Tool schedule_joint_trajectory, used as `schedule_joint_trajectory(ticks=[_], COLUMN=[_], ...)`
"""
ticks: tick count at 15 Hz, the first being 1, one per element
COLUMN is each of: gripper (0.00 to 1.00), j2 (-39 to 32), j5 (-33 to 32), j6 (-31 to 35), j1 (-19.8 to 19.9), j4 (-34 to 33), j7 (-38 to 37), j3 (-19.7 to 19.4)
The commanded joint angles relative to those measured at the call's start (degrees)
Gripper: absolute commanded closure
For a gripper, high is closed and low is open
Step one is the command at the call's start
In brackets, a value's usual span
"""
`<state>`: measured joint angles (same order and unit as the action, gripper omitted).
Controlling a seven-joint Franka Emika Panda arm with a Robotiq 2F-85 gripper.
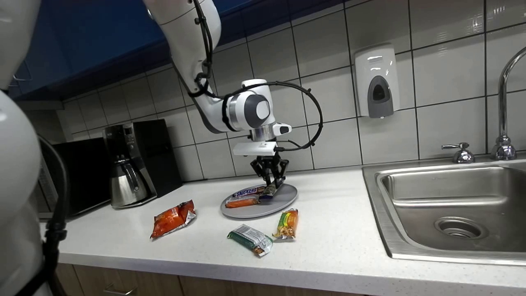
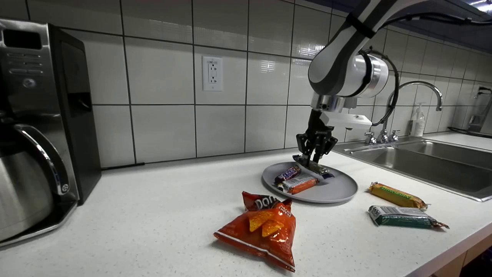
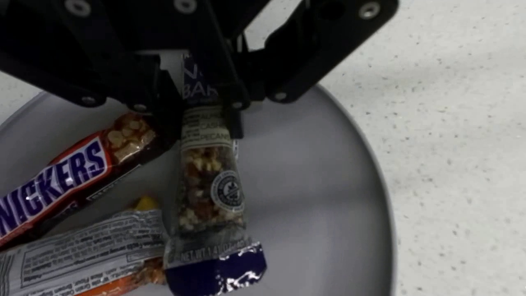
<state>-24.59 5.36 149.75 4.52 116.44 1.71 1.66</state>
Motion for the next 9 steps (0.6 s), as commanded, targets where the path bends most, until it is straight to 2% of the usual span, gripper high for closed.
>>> schedule_joint_trajectory(ticks=[1, 5, 6, 7, 9], gripper=[0.92, 0.92, 0.44, 0.43, 0.30], j2=[-0.9, -1.5, -1.5, -1.5, -0.9], j5=[1.3, 1.2, 1.0, 1.0, 1.2], j6=[-2.3, -2.6, -2.7, -2.8, -2.9], j1=[0.5, 0.5, 0.3, 0.3, 0.2], j4=[-1.3, -1.6, -1.7, -1.6, -1.3], j7=[2.6, 2.2, 2.0, 1.8, 1.3], j3=[1.1, 1.1, 1.0, 0.9, 0.9])
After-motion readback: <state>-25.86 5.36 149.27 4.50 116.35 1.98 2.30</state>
